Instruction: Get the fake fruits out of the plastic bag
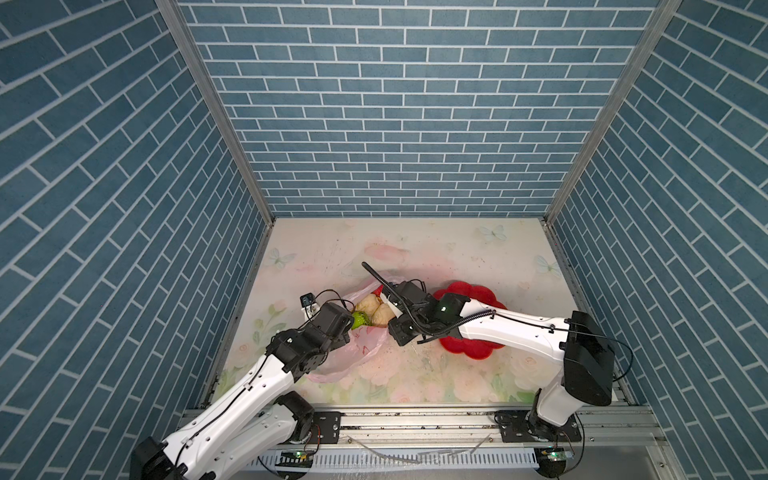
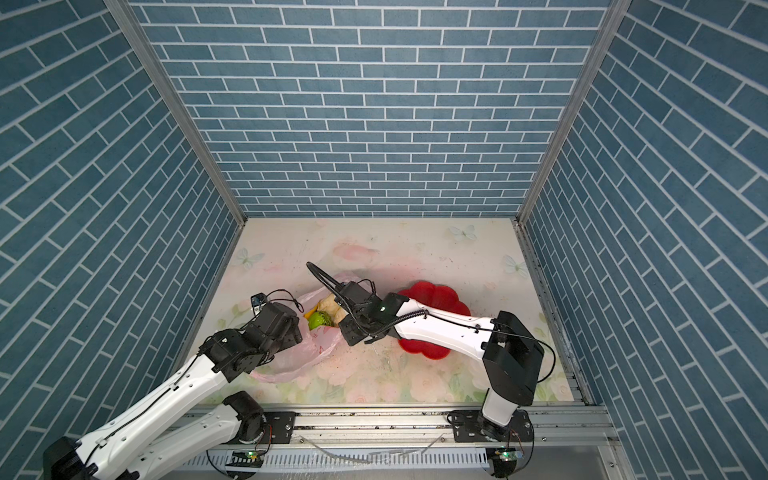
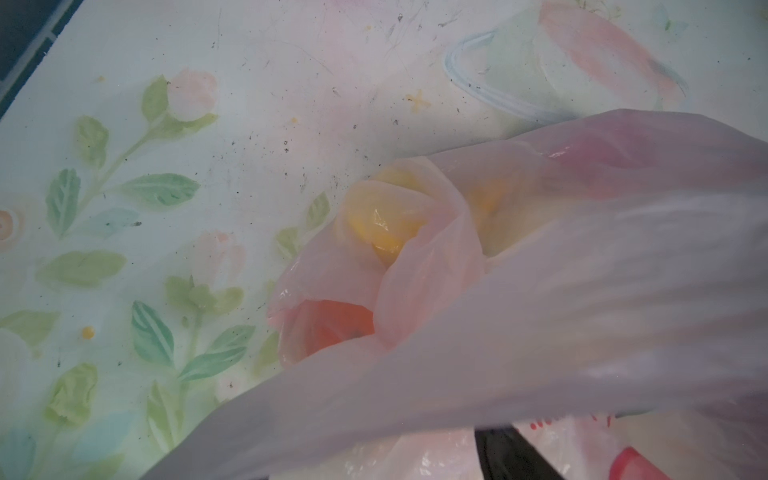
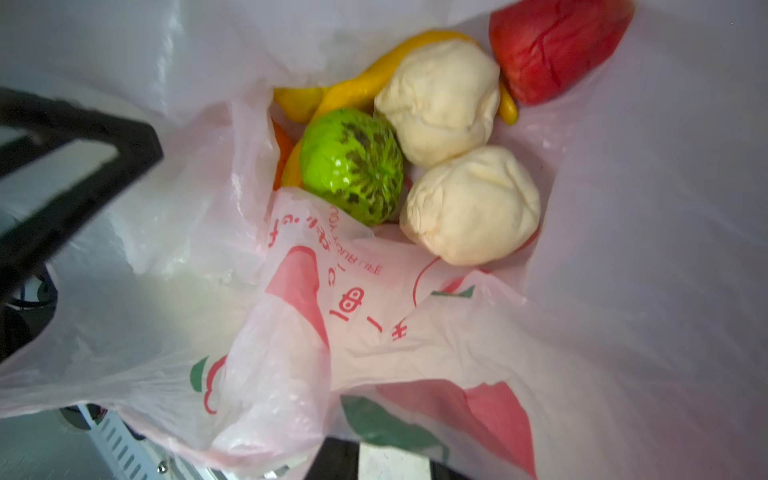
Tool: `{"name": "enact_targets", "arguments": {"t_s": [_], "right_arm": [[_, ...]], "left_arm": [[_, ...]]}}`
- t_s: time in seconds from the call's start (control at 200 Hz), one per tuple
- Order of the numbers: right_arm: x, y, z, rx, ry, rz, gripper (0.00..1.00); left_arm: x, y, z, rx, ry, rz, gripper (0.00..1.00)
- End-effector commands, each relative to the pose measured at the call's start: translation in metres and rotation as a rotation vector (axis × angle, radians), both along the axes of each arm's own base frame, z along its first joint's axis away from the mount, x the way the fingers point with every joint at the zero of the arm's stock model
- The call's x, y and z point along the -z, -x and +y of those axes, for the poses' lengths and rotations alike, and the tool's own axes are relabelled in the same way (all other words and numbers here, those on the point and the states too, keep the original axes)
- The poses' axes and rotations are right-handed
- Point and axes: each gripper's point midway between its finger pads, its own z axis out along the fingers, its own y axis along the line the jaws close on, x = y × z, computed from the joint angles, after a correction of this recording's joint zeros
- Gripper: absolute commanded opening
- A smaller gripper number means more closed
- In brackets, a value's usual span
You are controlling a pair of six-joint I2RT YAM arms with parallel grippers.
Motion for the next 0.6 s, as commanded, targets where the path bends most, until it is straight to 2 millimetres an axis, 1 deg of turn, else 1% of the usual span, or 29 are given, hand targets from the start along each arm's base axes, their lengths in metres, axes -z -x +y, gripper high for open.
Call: {"name": "enact_targets", "arguments": {"t_s": [0.0, 0.075, 0.125, 0.21, 0.28, 0.31, 0.37, 0.465, 0.53, 0.595], "right_arm": [[-0.009, -0.015, 0.008, 0.031, 0.021, -0.055, 0.34], [-0.013, -0.018, 0.009, 0.039, 0.028, -0.064, 0.35], [-0.016, -0.017, 0.007, 0.039, 0.033, -0.066, 0.36], [-0.02, -0.012, -0.001, 0.043, 0.038, -0.06, 0.35], [-0.016, -0.004, -0.006, 0.038, 0.035, -0.024, 0.32], [-0.013, 0.0, -0.008, 0.034, 0.035, -0.004, 0.31], [0.0, 0.008, -0.016, 0.043, 0.048, 0.035, 0.29], [0.029, 0.022, -0.033, 0.062, 0.071, 0.095, 0.26], [0.047, 0.031, -0.046, 0.077, 0.086, 0.127, 0.26], [0.055, 0.038, -0.059, 0.091, 0.106, 0.138, 0.26]], "left_arm": [[0.01, 0.008, 0.004, -0.005, 0.009, 0.015, 0.78], [0.012, 0.01, 0.007, -0.011, 0.008, 0.017, 0.78], [0.011, 0.01, 0.007, -0.008, 0.005, 0.011, 0.78], [0.008, 0.007, 0.006, 0.001, 0.001, 0.002, 0.78], [0.009, 0.007, 0.005, 0.007, -0.004, 0.009, 0.78], [0.009, 0.007, 0.005, 0.009, -0.005, 0.011, 0.78], [0.011, 0.008, 0.004, 0.014, -0.003, 0.015, 0.78], [0.01, 0.008, 0.006, 0.01, -0.001, 0.003, 0.78], [0.002, 0.003, 0.007, 0.006, -0.012, -0.027, 0.79], [-0.007, -0.002, 0.005, 0.026, -0.029, -0.036, 0.79]]}}
